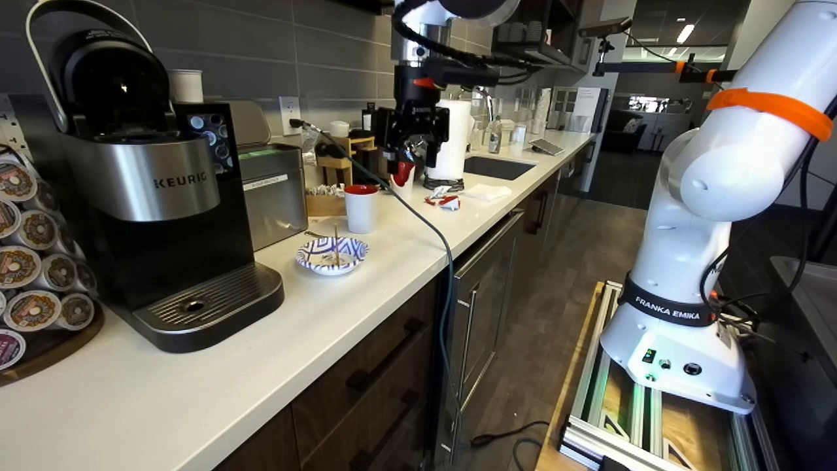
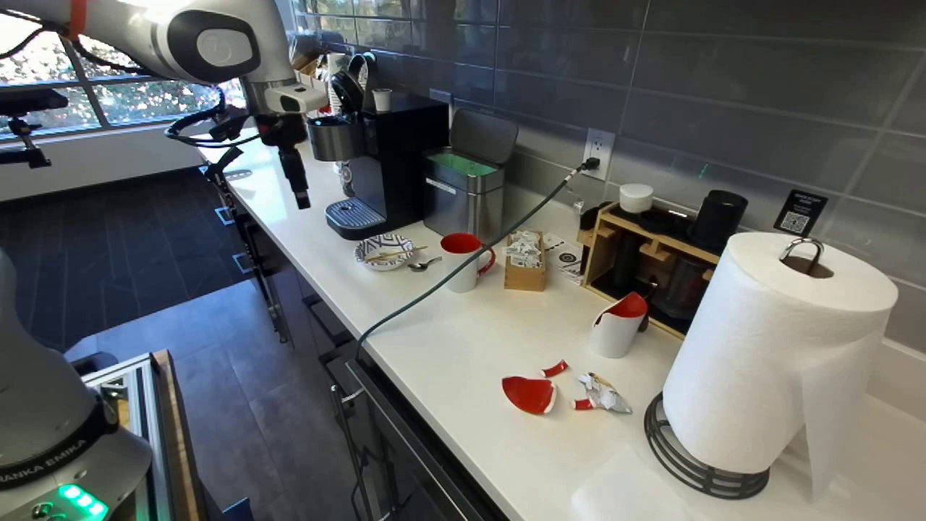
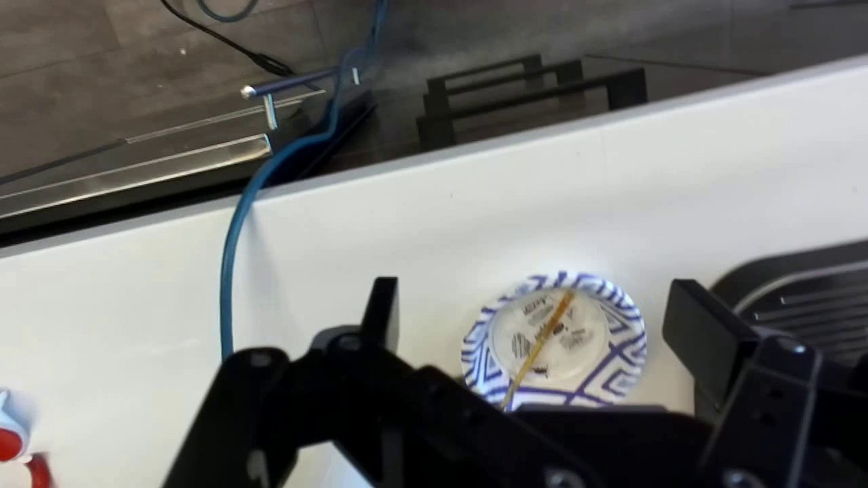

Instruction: Close the lid of the coffee making machine

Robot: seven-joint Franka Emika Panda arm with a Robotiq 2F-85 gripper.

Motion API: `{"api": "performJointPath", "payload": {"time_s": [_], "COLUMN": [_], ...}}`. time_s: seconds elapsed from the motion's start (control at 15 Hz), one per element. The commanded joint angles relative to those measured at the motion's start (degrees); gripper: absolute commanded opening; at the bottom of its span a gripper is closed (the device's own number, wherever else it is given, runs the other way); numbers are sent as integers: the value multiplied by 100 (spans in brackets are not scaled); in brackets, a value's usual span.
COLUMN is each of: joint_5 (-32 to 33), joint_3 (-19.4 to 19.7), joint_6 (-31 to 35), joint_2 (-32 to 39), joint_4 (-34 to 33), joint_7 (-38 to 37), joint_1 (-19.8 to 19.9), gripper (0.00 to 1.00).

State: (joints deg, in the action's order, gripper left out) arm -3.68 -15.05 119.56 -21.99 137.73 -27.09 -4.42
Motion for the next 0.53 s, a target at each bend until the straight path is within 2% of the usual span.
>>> {"api": "performJointPath", "payload": {"time_s": [0.0, 0.47], "joint_5": [-473, -1254], "joint_3": [314, 462], "joint_6": [468, 1215], "joint_2": [166, 277], "joint_4": [-313, -470], "joint_7": [-240, -1183], "joint_1": [56, 110], "gripper": [100, 100]}}
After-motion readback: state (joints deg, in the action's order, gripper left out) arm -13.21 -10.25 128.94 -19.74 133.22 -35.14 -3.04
